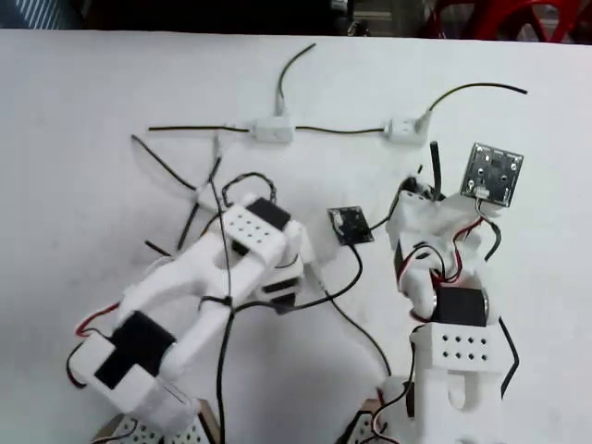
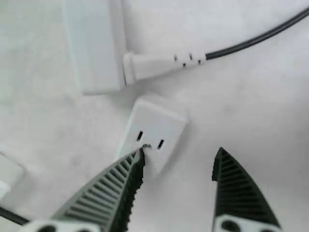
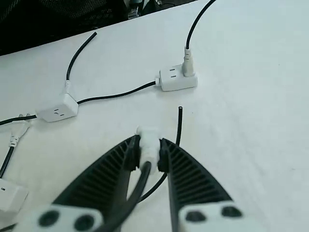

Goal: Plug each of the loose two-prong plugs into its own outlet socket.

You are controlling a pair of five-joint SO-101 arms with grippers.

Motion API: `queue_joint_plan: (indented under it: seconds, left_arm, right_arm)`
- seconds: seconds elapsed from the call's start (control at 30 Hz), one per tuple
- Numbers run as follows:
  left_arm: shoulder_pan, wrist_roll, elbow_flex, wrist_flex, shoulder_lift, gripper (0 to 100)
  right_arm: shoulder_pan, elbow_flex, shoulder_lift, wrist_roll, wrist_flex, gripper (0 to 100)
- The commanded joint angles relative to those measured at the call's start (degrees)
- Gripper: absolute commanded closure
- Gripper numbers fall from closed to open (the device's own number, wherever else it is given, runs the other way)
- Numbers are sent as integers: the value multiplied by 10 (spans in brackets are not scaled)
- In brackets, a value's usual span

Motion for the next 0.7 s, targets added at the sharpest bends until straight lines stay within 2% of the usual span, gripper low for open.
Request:
queue_joint_plan:
  seconds: [0.0,0.1,0.3,0.4,0.57,0.67]
  left_arm:
    - [-4,3,-61,-8,69,755]
    - [-31,5,-95,-4,102,757]
    - [-75,4,-127,-8,114,820]
    - [-78,4,-124,-8,113,845]
    - [-73,4,-127,-3,112,944]
    - [-73,11,-127,20,111,939]
  right_arm:
    - [6,-11,-7,-4,-14,981]
    - [6,-11,-7,-4,-14,981]
    - [5,-11,-7,-3,-13,981]
    - [5,-11,-7,-3,-13,981]
    - [5,-11,-7,-2,-13,981]
    - [5,-11,-7,-2,-12,981]
